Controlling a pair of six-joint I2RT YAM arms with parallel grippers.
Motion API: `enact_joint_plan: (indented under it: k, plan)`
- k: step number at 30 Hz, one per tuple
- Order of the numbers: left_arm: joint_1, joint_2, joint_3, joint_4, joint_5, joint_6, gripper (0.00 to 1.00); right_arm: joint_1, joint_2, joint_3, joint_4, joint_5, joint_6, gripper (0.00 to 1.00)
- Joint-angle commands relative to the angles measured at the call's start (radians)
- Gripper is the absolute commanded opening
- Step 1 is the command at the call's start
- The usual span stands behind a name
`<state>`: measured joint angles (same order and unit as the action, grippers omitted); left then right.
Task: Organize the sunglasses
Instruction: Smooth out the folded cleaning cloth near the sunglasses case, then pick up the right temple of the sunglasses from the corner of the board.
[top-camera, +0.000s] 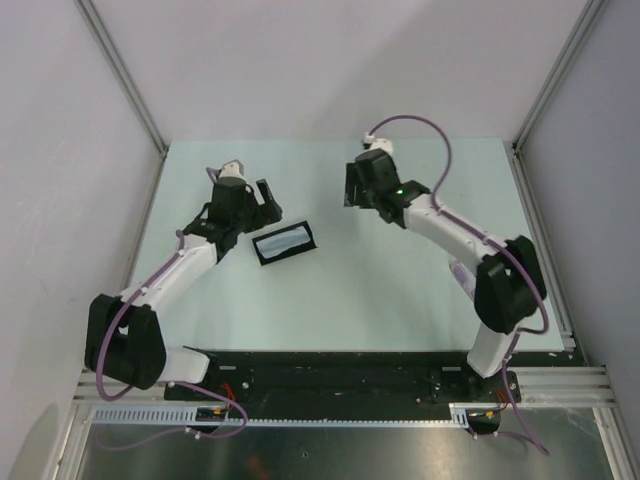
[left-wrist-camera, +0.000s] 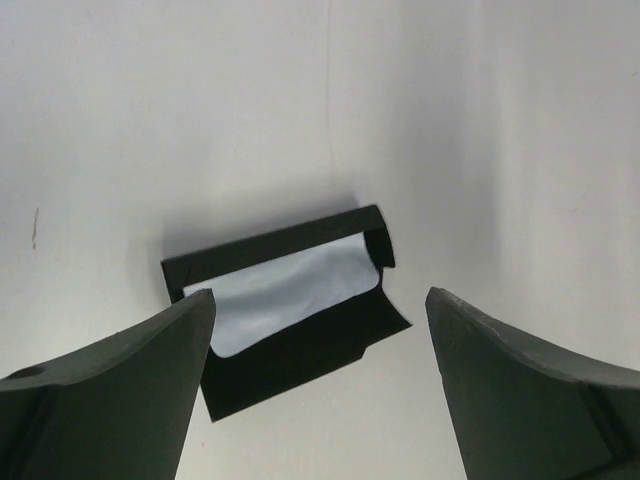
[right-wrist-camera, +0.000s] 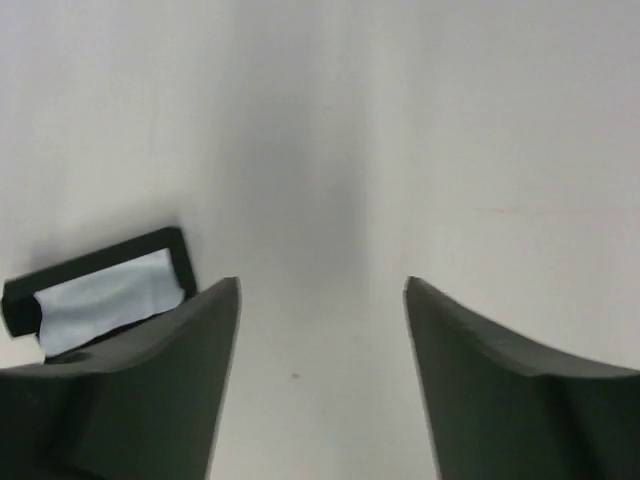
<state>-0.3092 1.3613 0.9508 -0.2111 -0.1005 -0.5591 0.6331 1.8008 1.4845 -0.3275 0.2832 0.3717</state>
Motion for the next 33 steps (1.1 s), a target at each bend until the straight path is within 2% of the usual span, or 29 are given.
enact_joint_plan:
  k: [1, 2, 3, 7, 11, 14, 17, 22, 27, 33]
  plan:
    - [0.027, -0.062, 0.072, -0.005, 0.051, 0.100, 0.99, -0.047, -0.132, -0.015, -0.203, 0.146, 0.101, 0.82]
    - [0.031, -0.070, 0.078, -0.001, 0.061, 0.105, 1.00, -0.073, -0.145, -0.015, -0.270, 0.168, 0.122, 0.92]
    - [0.039, -0.082, 0.080, -0.005, 0.070, 0.111, 1.00, -0.084, -0.179, -0.018, -0.303, 0.186, 0.142, 0.97]
    - [0.070, -0.105, 0.083, -0.007, 0.097, 0.116, 1.00, -0.147, -0.266, -0.067, -0.448, 0.280, 0.254, 0.98]
    - [0.081, -0.105, 0.077, -0.007, 0.133, 0.117, 1.00, -0.239, -0.359, -0.159, -0.579, 0.333, 0.407, 0.92]
    - [0.085, -0.081, 0.080, -0.005, 0.160, 0.111, 1.00, -0.361, -0.438, -0.261, -0.619, 0.281, 0.501, 0.91]
    - [0.085, -0.053, 0.086, -0.005, 0.252, 0.122, 1.00, -0.499, -0.518, -0.372, -0.624, 0.203, 0.538, 0.90]
    - [0.085, -0.045, 0.074, 0.001, 0.259, 0.122, 1.00, -0.720, -0.587, -0.483, -0.628, 0.149, 0.520, 0.87]
    - [0.090, -0.028, 0.080, 0.001, 0.307, 0.114, 1.00, -0.855, -0.577, -0.553, -0.631, 0.142, 0.467, 0.89]
    - [0.090, 0.009, 0.105, 0.001, 0.392, 0.136, 1.00, -1.003, -0.541, -0.656, -0.512, -0.042, 0.395, 0.94]
